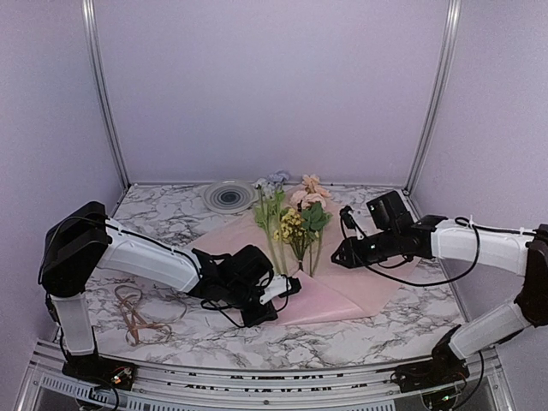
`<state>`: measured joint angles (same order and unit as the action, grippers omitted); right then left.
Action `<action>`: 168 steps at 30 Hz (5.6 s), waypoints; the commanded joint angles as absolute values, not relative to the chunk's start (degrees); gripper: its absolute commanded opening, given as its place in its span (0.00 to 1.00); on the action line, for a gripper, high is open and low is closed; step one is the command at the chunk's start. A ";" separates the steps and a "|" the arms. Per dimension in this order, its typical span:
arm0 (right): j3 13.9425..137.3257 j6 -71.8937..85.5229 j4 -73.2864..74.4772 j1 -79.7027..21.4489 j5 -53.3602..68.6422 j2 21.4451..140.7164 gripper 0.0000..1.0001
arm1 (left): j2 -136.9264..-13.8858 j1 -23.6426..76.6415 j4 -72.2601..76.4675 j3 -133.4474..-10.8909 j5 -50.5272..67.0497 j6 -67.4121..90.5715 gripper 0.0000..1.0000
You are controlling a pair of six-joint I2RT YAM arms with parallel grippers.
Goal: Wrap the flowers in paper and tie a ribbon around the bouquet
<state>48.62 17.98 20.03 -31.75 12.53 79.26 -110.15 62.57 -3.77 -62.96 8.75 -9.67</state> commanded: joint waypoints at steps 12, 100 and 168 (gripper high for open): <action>35.89 28.59 -3.03 -40.17 44.73 89.99 0.00 | -109.69 62.89 -5.07 -59.25 11.74 -8.06 0.18; 47.21 33.26 51.73 -39.48 -6.02 74.05 0.11 | -115.90 64.42 -16.94 -70.31 4.43 -8.12 0.13; 29.61 21.53 17.61 -29.71 42.58 78.74 0.32 | -123.40 66.12 -6.15 -86.70 3.88 -5.46 0.19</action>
